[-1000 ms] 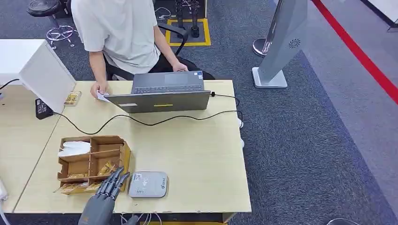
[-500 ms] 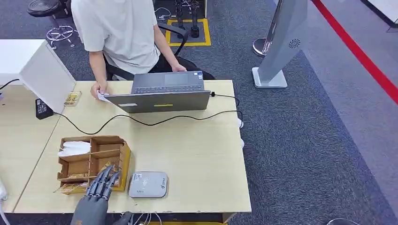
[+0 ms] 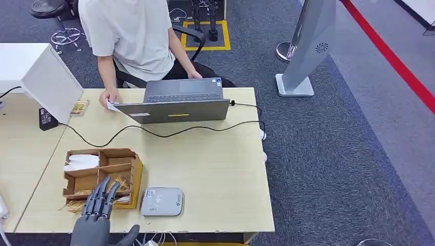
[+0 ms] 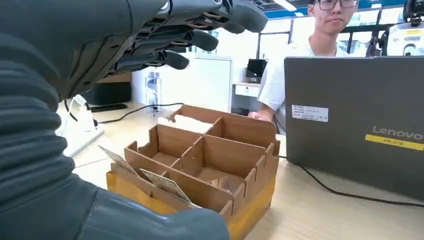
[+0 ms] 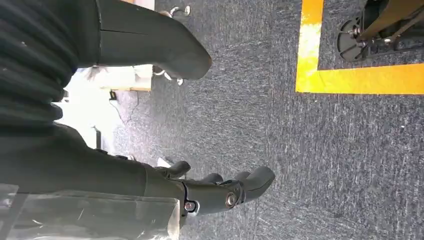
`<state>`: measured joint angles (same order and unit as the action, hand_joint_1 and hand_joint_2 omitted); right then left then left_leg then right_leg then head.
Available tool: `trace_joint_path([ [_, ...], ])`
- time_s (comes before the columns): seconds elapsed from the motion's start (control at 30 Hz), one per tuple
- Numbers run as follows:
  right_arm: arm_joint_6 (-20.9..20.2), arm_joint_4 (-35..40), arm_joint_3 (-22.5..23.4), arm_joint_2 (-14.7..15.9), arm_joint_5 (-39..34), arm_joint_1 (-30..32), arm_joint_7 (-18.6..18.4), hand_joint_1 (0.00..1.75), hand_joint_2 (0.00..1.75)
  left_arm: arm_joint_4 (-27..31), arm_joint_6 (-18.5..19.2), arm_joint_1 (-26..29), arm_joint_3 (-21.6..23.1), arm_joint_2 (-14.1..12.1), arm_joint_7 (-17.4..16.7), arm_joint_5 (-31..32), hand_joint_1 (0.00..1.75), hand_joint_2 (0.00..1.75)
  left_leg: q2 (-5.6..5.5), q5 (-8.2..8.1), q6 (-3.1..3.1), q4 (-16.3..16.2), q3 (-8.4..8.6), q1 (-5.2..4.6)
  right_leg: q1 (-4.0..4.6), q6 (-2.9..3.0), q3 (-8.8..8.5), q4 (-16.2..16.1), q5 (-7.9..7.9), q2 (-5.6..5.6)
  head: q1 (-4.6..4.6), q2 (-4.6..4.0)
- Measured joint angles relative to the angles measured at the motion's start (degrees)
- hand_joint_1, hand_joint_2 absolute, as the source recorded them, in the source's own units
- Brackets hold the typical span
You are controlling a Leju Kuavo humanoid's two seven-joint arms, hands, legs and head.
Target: Pass the card to the sensor for recognition and then transmit it.
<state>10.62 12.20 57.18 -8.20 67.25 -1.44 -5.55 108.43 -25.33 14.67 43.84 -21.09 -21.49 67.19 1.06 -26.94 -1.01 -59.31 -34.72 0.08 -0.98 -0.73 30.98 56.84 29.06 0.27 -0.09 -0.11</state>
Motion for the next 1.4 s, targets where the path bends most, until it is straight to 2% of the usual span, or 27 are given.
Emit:
trace_joint_path([
  [0.2, 0.07, 0.0, 0.07, -0.02, 0.66, -0.07, 0.39, 0.0, 1.75, 0.42, -2.95, 0.75, -1.31, 1.14, 0.0, 2.87, 0.0, 1.75, 0.0, 0.0, 0.0, 0.0, 0.0, 0.0, 0.0, 0.0, -0.01, 0.0, 0.0, -0.01, 0.0, 0.0],
  [1.13, 0.68, 0.0, 0.48, -0.48, 0.77, -0.46, 1.44, 0.0, 1.75, -0.09, -4.63, 3.34, -6.71, 6.25, 0.39, 4.76, 0.0, 1.75, -0.01, 0.0, -0.01, 0.0, 0.01, 0.0, 0.0, 0.0, -0.02, -0.01, 0.0, -0.04, 0.0, 0.0],
  [1.2, 0.68, 0.0, 0.5, -0.48, 0.98, -0.45, 1.57, 0.0, 1.75, -0.59, -4.98, 3.48, -7.04, 6.47, 1.05, 5.12, 0.0, 1.75, -0.01, 0.0, 0.0, 0.0, 0.01, 0.0, 0.0, 0.0, -0.02, -0.01, 0.0, -0.04, 0.0, 0.0],
  [1.4, 0.26, 0.0, 0.48, -0.48, 2.12, -0.53, 2.29, 0.0, 1.75, -3.28, -8.76, 3.44, -7.67, 6.27, 6.55, 6.86, 0.0, 1.75, -0.01, 0.0, 0.0, 0.0, 0.01, 0.0, 0.0, 0.0, -0.01, -0.01, 0.0, -0.04, -0.02, 0.0],
])
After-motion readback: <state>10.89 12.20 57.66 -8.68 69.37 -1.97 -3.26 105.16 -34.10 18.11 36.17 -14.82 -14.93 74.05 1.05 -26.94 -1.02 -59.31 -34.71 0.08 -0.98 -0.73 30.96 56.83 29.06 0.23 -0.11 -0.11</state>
